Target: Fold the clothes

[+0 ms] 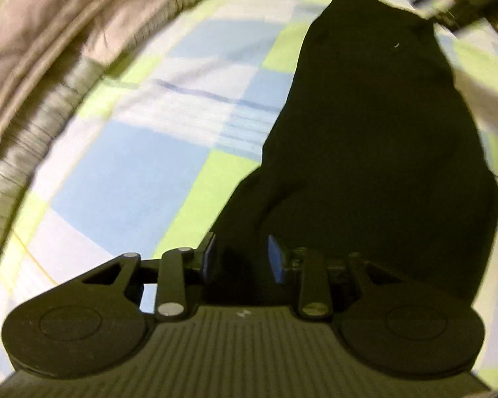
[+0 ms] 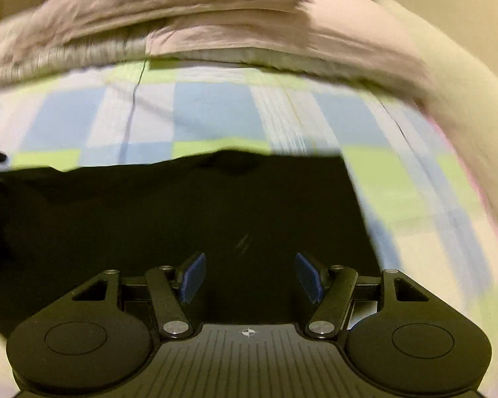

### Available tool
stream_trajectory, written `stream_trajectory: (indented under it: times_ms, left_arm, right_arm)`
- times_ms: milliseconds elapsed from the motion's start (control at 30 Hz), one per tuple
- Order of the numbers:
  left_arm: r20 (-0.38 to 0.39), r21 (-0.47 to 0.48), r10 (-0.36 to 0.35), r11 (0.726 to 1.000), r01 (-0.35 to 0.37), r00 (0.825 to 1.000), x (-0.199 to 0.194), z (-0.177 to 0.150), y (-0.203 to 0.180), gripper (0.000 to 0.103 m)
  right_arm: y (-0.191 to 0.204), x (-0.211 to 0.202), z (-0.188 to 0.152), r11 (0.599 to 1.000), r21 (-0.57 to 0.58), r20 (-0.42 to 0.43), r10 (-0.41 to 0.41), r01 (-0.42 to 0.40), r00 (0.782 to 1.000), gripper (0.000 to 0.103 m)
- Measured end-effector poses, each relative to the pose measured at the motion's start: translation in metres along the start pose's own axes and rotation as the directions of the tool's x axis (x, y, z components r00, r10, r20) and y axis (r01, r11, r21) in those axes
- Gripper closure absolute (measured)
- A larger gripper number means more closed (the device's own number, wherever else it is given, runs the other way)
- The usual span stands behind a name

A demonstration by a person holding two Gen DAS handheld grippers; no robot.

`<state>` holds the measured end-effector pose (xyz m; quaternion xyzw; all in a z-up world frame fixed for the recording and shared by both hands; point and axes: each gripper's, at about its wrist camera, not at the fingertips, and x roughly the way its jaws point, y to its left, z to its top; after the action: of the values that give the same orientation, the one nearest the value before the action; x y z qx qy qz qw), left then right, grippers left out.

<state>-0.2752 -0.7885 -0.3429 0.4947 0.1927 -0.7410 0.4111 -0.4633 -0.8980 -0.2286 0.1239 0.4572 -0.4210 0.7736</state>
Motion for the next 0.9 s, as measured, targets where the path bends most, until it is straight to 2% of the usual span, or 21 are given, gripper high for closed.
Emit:
stream_trajectory:
  times_ms: [100, 200, 300, 400, 433, 467, 533, 600, 633, 700, 800, 833, 900]
  left_arm:
    - [-0.034, 0.02, -0.026, 0.999, 0.027, 0.999, 0.015, -0.001, -0.001, 0.076]
    - [-0.061, 0.03, -0.02, 0.999, 0.021, 0.998, 0.023, -0.006, -0.003, 0.076]
    - [-0.078, 0.001, -0.012, 1.0, 0.012, 0.997, 0.028, -0.009, -0.001, 0.079]
    - [-0.085, 0.004, -0.005, 1.0, 0.005, 0.996, 0.03, -0.004, 0.0, 0.093]
    - [-0.087, 0.015, 0.002, 1.0, -0.001, 0.996, 0.028, -0.003, 0.0, 0.094]
    - [-0.081, 0.028, 0.008, 1.0, -0.006, 0.997, 0.027, -0.002, 0.002, 0.094]
    - [-0.068, 0.042, 0.026, 0.999, -0.023, 0.997, 0.025, 0.0, 0.005, 0.092]
    - [-0.053, 0.044, 0.05, 0.998, -0.048, 0.997, 0.024, 0.001, 0.009, 0.082]
    - [-0.06, 0.044, 0.044, 0.998, -0.041, 0.997, 0.026, 0.0, 0.01, 0.079]
    - [-0.076, 0.043, 0.031, 0.999, -0.028, 0.997, 0.03, -0.003, 0.011, 0.08]
    - [-0.088, 0.075, 0.01, 0.997, -0.004, 0.996, 0.031, -0.004, 0.01, 0.093]
    - [-0.084, 0.071, 0.012, 0.997, -0.006, 0.996, 0.029, -0.003, 0.011, 0.103]
    - [-0.061, 0.047, 0.022, 0.999, -0.019, 0.998, 0.024, 0.0, 0.018, 0.102]
  right_arm:
    - [0.002, 0.03, 0.013, 0.987, -0.151, -0.005, 0.046, -0.046, 0.999, 0.039]
    - [0.005, 0.06, 0.027, 0.95, -0.298, -0.017, 0.091, -0.092, 0.996, 0.04]
    - [0.007, 0.09, 0.04, 0.889, -0.438, -0.036, 0.133, -0.135, 0.99, 0.04]
    - [0.01, 0.12, 0.054, 0.806, -0.566, -0.061, 0.171, -0.175, 0.983, 0.04]
    - [0.01, 0.13, 0.058, 0.773, -0.606, -0.07, 0.183, -0.188, 0.981, 0.054]
    - [0.011, 0.138, 0.062, 0.744, -0.639, -0.079, 0.191, -0.197, 0.978, 0.063]
    - [0.009, 0.144, 0.068, 0.75, -0.636, -0.077, 0.171, -0.181, 0.982, 0.087]
    - [0.002, 0.142, 0.068, 0.767, -0.616, -0.078, 0.168, -0.18, 0.983, 0.096]
    - [-0.001, 0.141, 0.066, 0.772, -0.609, -0.082, 0.171, -0.185, 0.982, 0.098]
    - [-0.003, 0.136, 0.062, 0.771, -0.612, -0.079, 0.162, -0.176, 0.984, 0.1]
    - [-0.002, 0.127, 0.06, 0.781, -0.607, -0.051, 0.148, -0.148, 0.988, 0.101]
    - [-0.001, 0.124, 0.061, 0.788, -0.601, -0.039, 0.144, -0.138, 0.989, 0.101]
    - [-0.003, 0.115, 0.064, 0.804, -0.583, -0.016, 0.136, -0.119, 0.991, 0.101]
